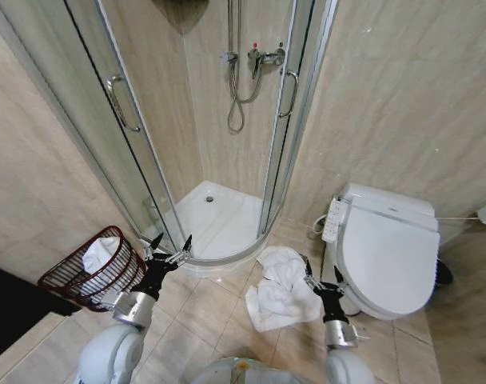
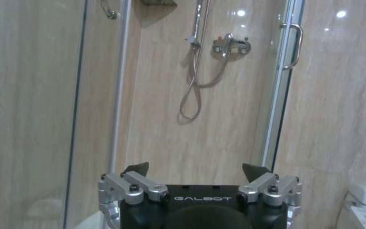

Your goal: Discard the used towel into the hamper.

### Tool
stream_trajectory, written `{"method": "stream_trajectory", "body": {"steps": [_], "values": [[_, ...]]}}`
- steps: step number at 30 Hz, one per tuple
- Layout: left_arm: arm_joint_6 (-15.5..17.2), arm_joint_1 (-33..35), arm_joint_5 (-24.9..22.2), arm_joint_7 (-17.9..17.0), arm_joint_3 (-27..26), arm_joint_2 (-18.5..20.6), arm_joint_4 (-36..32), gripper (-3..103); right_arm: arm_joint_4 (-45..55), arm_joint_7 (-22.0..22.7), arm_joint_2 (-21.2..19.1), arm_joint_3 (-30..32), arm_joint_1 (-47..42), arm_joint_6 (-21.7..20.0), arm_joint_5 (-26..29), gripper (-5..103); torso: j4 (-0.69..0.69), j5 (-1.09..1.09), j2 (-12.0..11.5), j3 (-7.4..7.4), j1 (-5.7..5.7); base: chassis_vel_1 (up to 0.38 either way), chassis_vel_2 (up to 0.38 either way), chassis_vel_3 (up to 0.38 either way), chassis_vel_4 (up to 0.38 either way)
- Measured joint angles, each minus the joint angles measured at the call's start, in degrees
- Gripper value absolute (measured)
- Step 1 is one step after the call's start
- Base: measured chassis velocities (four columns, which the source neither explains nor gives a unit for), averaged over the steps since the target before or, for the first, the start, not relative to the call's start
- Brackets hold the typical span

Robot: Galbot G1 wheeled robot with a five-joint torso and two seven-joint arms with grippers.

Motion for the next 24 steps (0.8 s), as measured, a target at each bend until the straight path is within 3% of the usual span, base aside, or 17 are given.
{"method": "stream_trajectory", "body": {"steps": [11,24], "values": [[0.0,0.0,0.0,0.0,0.0,0.0,0.0,99,-7.1,0.8,1.3,-1.6,2.5,6.3,-1.9,100,0.0,0.0,0.0,0.0,0.0,0.0,0.0,0.0,0.0],[0.0,0.0,0.0,0.0,0.0,0.0,0.0,99,-19.1,-1.3,-0.3,-1.7,5.8,3.7,-2.8,100,-0.01,0.0,0.0,0.0,-0.01,0.0,0.0,0.0,0.0]]}}
